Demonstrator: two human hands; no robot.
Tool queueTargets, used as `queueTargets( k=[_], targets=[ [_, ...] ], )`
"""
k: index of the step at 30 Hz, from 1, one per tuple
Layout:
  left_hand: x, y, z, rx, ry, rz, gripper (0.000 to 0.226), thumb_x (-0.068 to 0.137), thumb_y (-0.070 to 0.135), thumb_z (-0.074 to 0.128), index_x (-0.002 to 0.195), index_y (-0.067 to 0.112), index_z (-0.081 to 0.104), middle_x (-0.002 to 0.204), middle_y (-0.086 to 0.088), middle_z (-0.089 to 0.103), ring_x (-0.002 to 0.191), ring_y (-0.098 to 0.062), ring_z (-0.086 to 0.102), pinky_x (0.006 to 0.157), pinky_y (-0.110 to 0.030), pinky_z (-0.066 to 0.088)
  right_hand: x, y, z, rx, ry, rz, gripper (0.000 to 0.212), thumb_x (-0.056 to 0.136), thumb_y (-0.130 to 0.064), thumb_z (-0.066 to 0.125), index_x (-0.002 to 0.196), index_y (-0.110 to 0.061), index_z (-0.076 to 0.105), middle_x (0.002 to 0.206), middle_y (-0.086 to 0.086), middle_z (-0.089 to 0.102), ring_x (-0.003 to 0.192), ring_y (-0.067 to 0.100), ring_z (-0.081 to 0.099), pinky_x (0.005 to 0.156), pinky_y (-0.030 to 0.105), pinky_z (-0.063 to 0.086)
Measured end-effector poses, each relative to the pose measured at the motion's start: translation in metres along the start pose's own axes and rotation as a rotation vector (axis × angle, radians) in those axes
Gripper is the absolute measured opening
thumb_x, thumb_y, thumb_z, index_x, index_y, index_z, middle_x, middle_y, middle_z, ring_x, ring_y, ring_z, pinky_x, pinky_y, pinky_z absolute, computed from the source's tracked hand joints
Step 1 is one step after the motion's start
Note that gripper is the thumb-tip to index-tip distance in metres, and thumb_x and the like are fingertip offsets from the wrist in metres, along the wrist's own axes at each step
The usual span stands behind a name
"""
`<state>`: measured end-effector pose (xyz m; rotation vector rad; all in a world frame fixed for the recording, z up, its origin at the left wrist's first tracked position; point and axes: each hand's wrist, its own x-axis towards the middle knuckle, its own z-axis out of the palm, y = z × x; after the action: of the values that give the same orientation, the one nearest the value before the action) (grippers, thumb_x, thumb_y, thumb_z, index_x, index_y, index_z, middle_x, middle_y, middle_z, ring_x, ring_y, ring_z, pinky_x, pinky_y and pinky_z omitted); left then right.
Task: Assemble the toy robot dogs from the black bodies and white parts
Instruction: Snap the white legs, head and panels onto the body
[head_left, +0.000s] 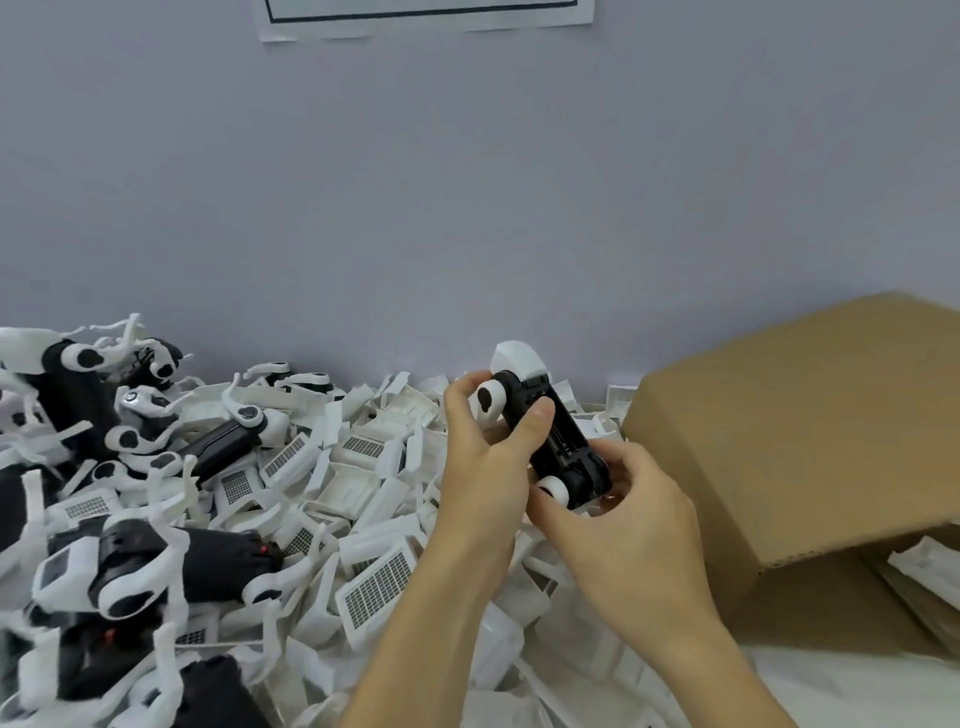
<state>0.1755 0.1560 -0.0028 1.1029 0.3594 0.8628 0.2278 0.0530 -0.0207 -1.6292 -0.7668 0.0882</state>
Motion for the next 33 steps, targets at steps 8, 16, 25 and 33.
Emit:
queueTargets(
  k=[8,16,25,33],
  targets=[
    [-0.004,0.004,-0.001,0.189,-0.029,0.093,0.042,0.094,0.007,0.069,0.117,0.039,0.053,0.098,0.003,0.077,0.087,-0.017,0.076,0.063,-0.029,0.06,0.004,0.001,-0.005,0.07,-0.227,0.045,0.034,0.081,-0.041,0.078,0.11,-0.043,0.059,0.105,-0.027,0.069,0.099,-0.007,0.066,0.078,0.019,0.054],
    [-0.012,0.003,0.009,0.493,-0.293,0.211,0.065,0.086,0.008,0.071,0.128,0.049,0.043,0.099,-0.002,0.075,0.089,-0.025,0.073,0.075,-0.042,0.061,0.017,-0.008,-0.035,0.345,-0.083,0.024,0.08,0.07,-0.044,0.078,0.142,-0.024,0.05,0.131,-0.009,0.065,0.12,0.003,0.062,0.096,0.026,0.055],
    [-0.018,0.0,0.017,0.679,-0.5,0.235,0.074,0.091,-0.003,0.064,0.131,0.053,0.036,0.088,0.014,0.074,0.072,-0.002,0.068,0.064,-0.015,0.051,0.021,-0.002,-0.038,0.288,0.113,0.038,0.041,0.07,-0.03,0.088,0.107,-0.023,0.07,0.085,-0.012,0.076,0.076,0.008,0.074,0.062,0.015,0.056],
    [-0.02,-0.004,0.02,0.732,-0.337,0.297,0.074,0.082,0.024,0.081,0.121,0.058,0.027,0.101,0.012,0.072,0.095,-0.009,0.07,0.08,-0.025,0.057,0.023,-0.002,-0.037,0.39,0.273,0.068,0.03,0.072,-0.036,0.087,0.097,-0.031,0.07,0.081,-0.013,0.076,0.074,0.007,0.074,0.057,0.013,0.053]
  ],
)
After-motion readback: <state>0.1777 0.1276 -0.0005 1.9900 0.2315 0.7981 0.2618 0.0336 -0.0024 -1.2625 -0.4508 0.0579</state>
